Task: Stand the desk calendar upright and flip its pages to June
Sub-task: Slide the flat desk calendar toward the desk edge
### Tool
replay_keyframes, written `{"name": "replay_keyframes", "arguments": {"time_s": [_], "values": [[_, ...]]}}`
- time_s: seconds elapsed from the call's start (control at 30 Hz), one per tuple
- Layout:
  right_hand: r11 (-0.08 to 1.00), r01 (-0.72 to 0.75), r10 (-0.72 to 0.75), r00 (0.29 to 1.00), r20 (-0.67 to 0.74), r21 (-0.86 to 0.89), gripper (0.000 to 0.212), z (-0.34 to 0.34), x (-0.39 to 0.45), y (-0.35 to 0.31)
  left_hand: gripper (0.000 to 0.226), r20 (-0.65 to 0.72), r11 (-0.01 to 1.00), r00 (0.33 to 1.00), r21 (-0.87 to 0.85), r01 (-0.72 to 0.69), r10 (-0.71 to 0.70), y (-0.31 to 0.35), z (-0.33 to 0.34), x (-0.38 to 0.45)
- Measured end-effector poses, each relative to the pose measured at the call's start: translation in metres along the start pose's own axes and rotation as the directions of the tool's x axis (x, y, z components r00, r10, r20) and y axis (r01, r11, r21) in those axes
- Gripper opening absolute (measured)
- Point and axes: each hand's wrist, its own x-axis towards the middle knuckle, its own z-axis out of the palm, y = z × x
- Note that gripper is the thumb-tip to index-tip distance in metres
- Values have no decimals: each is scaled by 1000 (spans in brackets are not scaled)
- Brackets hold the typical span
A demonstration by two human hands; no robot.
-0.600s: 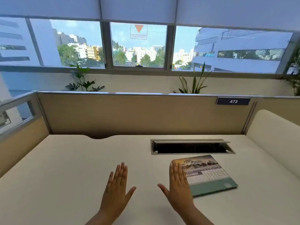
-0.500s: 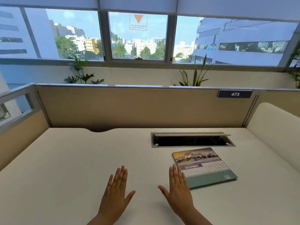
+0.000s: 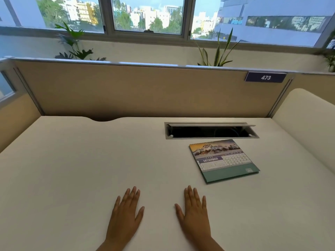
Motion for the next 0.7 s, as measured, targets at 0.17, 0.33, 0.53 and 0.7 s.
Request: {"name": "replay_keyframes", "arguments": {"time_s": [0.17,0.33,0.53,0.7], "values": [[999,16,-13,998,-57,46,58,3,0,-3,77,25,1000,999,2,24,-24,0,0,0],[977,27,-28,1000,-2,212,57,5,4,2,76,29,999,999,2,36,-36,0,2,3],[990,126,-113,975,-189,57,54,-8,32,22,74,35,1000,999,2,21,-21,0,0,3],[974,-221,223,974,44,-53,75,-28,83,68,74,60,1000,998,-13,24,-23,-2,3,5]]}}
